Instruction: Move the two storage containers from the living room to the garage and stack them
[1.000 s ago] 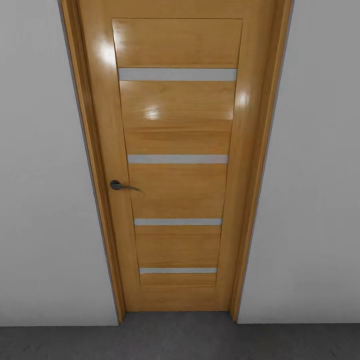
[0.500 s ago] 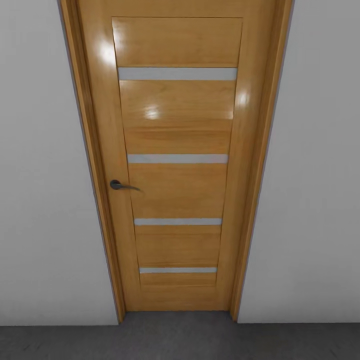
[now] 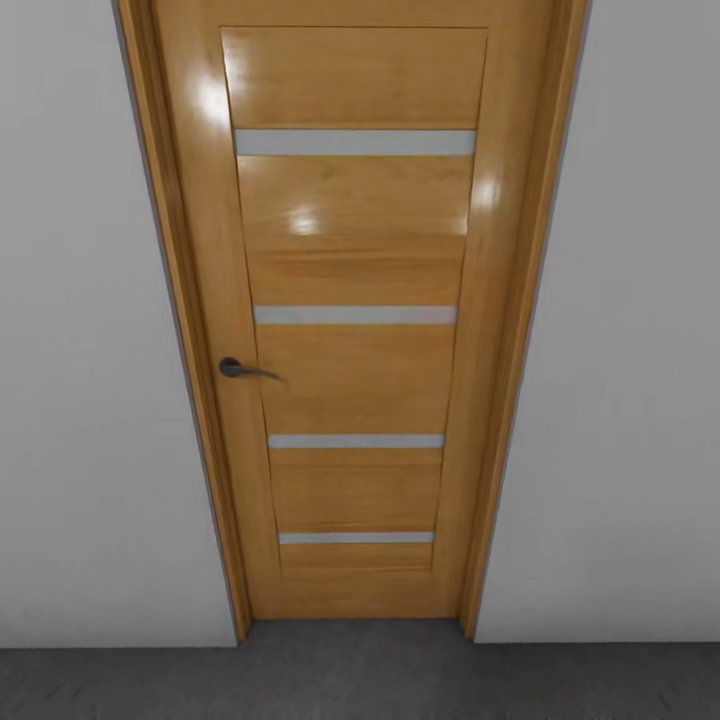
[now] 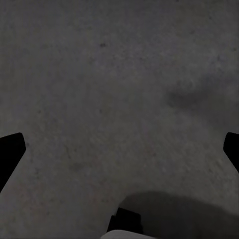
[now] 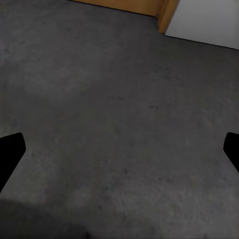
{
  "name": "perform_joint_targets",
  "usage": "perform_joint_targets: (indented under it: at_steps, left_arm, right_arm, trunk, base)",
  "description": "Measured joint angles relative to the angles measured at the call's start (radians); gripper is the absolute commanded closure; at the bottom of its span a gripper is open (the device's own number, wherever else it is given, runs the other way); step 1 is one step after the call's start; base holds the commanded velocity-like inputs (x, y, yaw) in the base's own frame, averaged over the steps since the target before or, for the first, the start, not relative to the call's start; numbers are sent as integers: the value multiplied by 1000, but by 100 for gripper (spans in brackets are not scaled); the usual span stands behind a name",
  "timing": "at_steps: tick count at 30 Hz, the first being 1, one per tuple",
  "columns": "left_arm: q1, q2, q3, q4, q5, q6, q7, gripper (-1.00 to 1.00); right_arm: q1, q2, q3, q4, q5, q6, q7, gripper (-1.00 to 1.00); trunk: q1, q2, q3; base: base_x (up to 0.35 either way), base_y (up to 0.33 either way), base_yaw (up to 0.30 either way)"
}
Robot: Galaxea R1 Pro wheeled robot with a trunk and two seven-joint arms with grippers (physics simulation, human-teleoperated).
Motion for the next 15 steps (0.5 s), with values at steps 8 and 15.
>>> perform_joint_targets:
  at_steps: [8, 15]
  left_arm:
    - [0, 0, 0, 0, 0, 0, 0, -100]
    - [0, 1, 0, 0, 0, 0, 0, -100]
  right_arm:
    - [0, 0, 0, 0, 0, 0, 0, -100]
    - [0, 0, 0, 0, 0, 0, 0, -100]
  trunk:
    - [0, 0, -12]
    - [0, 0, -22]
  base:
    - [0, 0, 0]
    - [0, 0, 0]
